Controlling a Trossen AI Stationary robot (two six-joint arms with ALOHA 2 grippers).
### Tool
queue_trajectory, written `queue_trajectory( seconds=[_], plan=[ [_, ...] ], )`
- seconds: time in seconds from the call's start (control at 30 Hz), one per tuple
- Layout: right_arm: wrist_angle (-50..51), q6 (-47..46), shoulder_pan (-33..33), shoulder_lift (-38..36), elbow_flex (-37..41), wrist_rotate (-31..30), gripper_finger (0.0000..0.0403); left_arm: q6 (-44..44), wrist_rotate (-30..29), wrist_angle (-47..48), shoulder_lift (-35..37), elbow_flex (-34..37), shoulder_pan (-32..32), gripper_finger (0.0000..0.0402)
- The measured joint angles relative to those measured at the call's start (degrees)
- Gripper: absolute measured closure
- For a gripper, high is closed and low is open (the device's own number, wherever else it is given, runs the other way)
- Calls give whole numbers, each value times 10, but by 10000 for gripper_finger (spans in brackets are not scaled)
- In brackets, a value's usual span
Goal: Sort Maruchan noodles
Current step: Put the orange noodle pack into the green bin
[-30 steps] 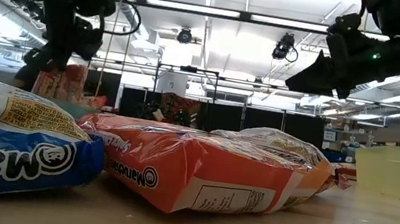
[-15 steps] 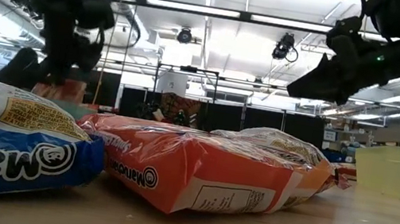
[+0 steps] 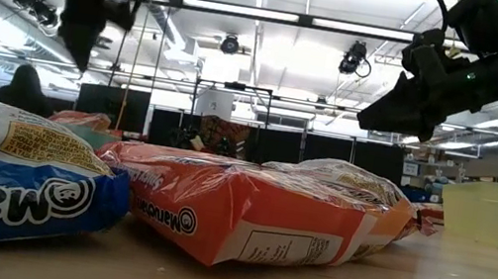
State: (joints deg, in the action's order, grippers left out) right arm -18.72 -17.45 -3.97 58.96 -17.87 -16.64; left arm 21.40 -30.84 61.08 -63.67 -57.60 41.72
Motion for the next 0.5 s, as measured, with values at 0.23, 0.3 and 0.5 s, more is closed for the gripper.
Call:
queue_trajectory(
  seconds=[0.23, 0.3, 0.5],
  plan=[
    [0, 0, 0, 0, 0, 0, 261, -201, 225, 11, 63, -131, -49, 186],
    [0, 0, 0, 0, 0, 0, 261, -228, 244, -30, 86, -147, -66, 190],
    [0, 0, 0, 0, 0, -1, 262, -284, 262, -216, 148, -153, -103, 195]
  ],
)
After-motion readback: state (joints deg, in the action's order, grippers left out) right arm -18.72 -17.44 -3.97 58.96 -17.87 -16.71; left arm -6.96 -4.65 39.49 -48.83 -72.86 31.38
